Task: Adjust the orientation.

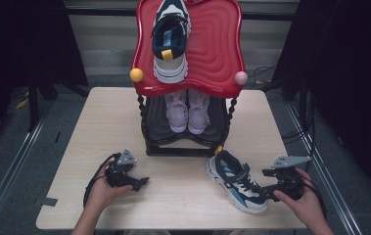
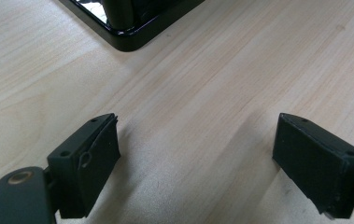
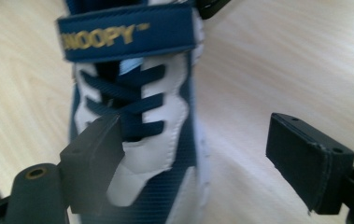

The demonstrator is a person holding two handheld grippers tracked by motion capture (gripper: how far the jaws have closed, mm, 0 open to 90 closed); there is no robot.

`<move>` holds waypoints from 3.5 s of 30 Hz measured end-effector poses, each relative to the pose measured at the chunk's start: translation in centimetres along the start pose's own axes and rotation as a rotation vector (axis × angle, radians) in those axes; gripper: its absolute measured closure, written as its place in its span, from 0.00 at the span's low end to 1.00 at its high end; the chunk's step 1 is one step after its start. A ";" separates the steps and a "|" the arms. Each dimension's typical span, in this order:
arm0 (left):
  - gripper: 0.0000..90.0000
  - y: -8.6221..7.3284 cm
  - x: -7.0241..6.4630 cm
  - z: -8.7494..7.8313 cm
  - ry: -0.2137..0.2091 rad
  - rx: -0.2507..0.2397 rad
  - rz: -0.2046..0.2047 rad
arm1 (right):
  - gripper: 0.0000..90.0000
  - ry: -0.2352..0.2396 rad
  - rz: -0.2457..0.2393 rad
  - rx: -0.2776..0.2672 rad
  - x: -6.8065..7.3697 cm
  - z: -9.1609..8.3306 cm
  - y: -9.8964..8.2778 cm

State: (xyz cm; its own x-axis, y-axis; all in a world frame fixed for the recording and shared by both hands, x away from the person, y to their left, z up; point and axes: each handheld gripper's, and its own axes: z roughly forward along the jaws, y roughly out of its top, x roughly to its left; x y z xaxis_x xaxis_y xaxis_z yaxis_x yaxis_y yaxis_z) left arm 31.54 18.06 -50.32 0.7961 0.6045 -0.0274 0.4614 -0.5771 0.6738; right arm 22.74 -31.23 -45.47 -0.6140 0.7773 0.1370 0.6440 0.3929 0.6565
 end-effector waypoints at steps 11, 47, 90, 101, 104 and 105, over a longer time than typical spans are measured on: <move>0.13 -0.1 -0.1 0.0 0.007 -0.001 0.007 | 0.29 -0.069 0.013 0.006 -1.0 -0.6 0.1; 0.10 -0.2 -0.2 0.2 0.005 -0.020 0.004 | 0.42 -0.178 0.046 -0.035 -3.9 0.4 1.8; 0.02 -0.3 -0.5 0.6 0.003 -0.035 0.002 | 0.57 0.141 -0.132 -0.034 6.1 4.0 8.9; 0.02 -0.3 -0.4 0.6 0.003 -0.036 0.010 | 0.68 0.086 -0.145 0.026 5.3 4.4 7.9; 0.02 -0.3 -0.4 0.6 0.002 -0.032 0.009 | 0.72 0.090 -0.115 0.015 4.3 3.7 7.0; 0.02 -0.3 -0.4 0.6 0.003 -0.031 0.009 | 0.72 0.091 -0.104 0.012 3.9 3.4 6.8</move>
State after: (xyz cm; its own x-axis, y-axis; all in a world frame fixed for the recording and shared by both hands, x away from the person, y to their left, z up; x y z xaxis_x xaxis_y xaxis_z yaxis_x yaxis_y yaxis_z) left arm 31.31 17.64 -50.91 0.7991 0.6008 -0.0193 0.4418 -0.5653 0.6966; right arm 26.27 -23.84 -43.05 -0.7164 0.6843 0.1360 0.5797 0.4753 0.6618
